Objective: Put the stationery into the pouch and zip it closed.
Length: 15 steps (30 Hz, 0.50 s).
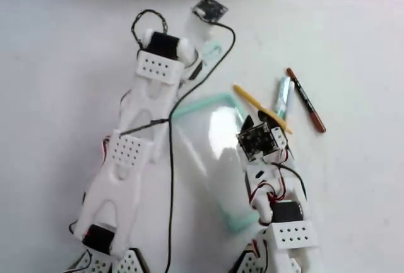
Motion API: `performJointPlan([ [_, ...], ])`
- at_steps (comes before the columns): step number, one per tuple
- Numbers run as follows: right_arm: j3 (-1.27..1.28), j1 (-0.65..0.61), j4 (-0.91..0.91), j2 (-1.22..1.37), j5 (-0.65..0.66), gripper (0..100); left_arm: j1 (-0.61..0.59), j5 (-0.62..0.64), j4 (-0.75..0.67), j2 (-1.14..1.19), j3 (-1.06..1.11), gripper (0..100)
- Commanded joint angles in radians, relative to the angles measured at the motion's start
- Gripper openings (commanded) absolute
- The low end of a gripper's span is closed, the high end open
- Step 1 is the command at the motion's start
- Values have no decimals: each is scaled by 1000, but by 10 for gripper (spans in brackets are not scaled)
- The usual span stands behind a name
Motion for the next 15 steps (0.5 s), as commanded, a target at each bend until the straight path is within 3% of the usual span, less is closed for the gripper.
performJointPlan([
  [1, 2, 10, -24, 7, -5, 82, 12, 40, 8, -252, -54, 22],
  [6, 2, 10, -25, 7, -5, 82, 71, 48, 0, -541, -44, 21],
  [15, -5, 39, -21, -35, -14, 84, 73, 106, -103, -866, -46, 23],
])
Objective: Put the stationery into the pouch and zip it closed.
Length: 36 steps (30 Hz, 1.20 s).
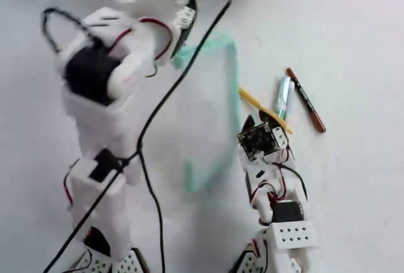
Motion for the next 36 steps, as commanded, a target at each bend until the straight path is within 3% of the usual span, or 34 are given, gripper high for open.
performJointPlan([
  [1, -3, 35, -18, -42, -12, 84, 10, 66, -54, -173, -32, 23],
  [6, 8, 54, 12, -104, -14, 84, 53, 81, 64, -266, -12, 23],
  [12, 8, 51, 76, -163, -14, 84, -35, 84, 55, -318, 308, 23],
  [27, 8, 53, 91, -174, -14, 84, 33, 92, -388, -334, 540, 23],
  [36, 8, 53, 90, -177, -14, 84, 33, 198, -396, -343, 545, 23],
])
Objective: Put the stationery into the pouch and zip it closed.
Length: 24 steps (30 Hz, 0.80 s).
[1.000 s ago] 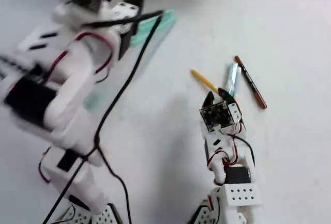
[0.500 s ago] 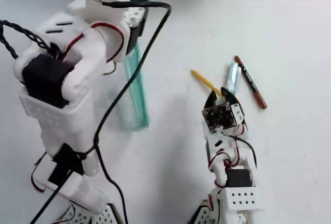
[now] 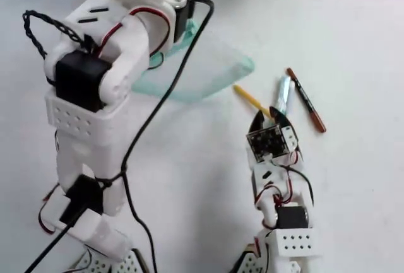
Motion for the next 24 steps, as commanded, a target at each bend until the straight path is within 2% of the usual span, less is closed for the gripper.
performJointPlan([
  [1, 8, 5, 2, -18, -6, 84, 13, 15, -25, -56, -5, 23],
  [7, 8, 5, 2, -18, -6, 84, 13, 14, 5, -56, -5, 23],
  [12, 8, 5, 2, -18, -6, 84, 15, 18, 129, -38, 6, 24],
  [15, 8, 5, 2, -18, -6, 84, 54, 14, 172, -25, -3, 24],
  [19, 8, 5, 2, -18, -6, 84, 79, 12, 155, -24, -5, 24],
  [24, 8, -4, 2, -19, -6, 99, 5, 14, 71, 8, 6, 24],
])
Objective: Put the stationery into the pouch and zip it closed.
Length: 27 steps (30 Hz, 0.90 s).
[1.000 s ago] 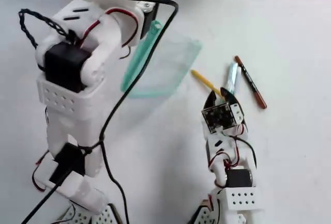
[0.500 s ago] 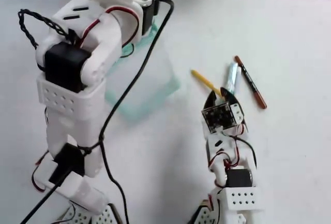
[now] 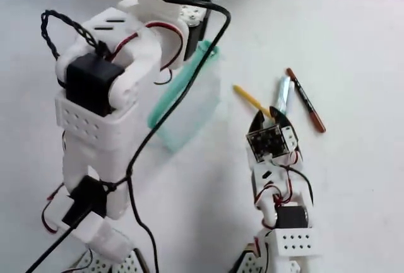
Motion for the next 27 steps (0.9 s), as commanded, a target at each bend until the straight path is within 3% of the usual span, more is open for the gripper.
performJointPlan([
  [1, 8, -7, 2, -19, -6, 124, -61, 8, -64, 27, -3, 24],
  [3, 8, -22, 4, -19, -28, 194, -79, 8, -66, 70, -8, 24],
  [9, -9, -94, 44, -21, -347, 361, -119, 6, -129, 153, -12, 24],
  [13, -92, -124, 186, -21, -400, 382, -182, -21, -192, 160, -3, 24],
  [18, -250, -196, 472, -21, -408, 382, -213, -29, -150, 159, -8, 24],
  [27, -486, -371, 704, -22, -503, 382, -88, -74, -86, 108, -68, 24],
])
